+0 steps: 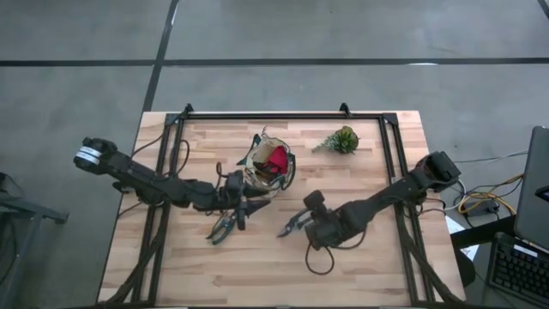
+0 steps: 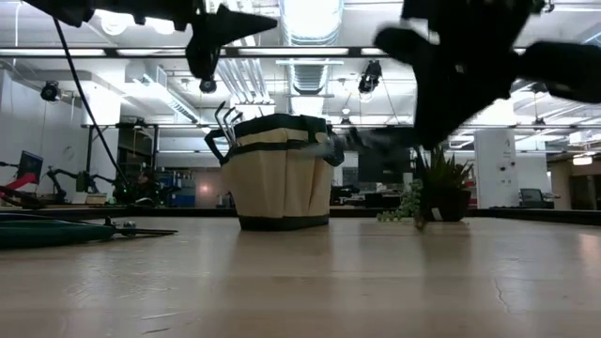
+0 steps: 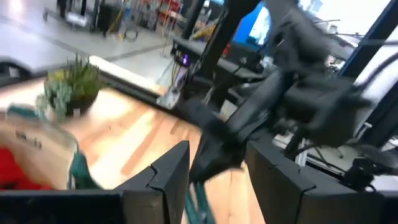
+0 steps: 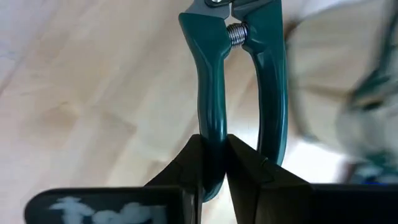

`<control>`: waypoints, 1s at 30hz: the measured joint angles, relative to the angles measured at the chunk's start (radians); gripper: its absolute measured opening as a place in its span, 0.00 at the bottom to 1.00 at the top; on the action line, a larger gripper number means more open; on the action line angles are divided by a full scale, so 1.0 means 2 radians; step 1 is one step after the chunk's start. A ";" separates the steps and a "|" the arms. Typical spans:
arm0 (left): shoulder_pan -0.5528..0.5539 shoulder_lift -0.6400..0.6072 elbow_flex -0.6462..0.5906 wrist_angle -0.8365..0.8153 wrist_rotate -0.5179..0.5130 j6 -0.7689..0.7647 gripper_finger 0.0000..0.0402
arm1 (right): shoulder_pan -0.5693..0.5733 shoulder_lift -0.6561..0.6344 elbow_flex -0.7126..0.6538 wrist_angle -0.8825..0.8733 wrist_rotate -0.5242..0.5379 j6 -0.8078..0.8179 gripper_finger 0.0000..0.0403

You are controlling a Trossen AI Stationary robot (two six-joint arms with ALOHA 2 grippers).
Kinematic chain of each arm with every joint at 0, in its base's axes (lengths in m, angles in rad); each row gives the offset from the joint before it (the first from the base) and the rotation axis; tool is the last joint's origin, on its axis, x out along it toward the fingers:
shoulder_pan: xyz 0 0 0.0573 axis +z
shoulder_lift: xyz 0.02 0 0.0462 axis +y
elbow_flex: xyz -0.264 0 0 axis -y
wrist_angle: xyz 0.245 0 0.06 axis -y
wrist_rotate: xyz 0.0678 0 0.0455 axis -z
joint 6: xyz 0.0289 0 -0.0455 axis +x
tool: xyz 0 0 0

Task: Pick & Place Garden tools in Gardening bag
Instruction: Put the right shear scissors into the gardening bag

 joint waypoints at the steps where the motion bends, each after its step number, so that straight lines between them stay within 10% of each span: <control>1: 0.003 0.000 0.000 -0.006 0.004 -0.008 0.41 | 0.005 0.000 0.009 -0.003 0.015 -0.016 0.10; 30: 0.021 0.123 0.095 -0.045 0.102 -0.103 0.41 | 0.022 0.000 0.081 0.025 0.148 -0.262 0.10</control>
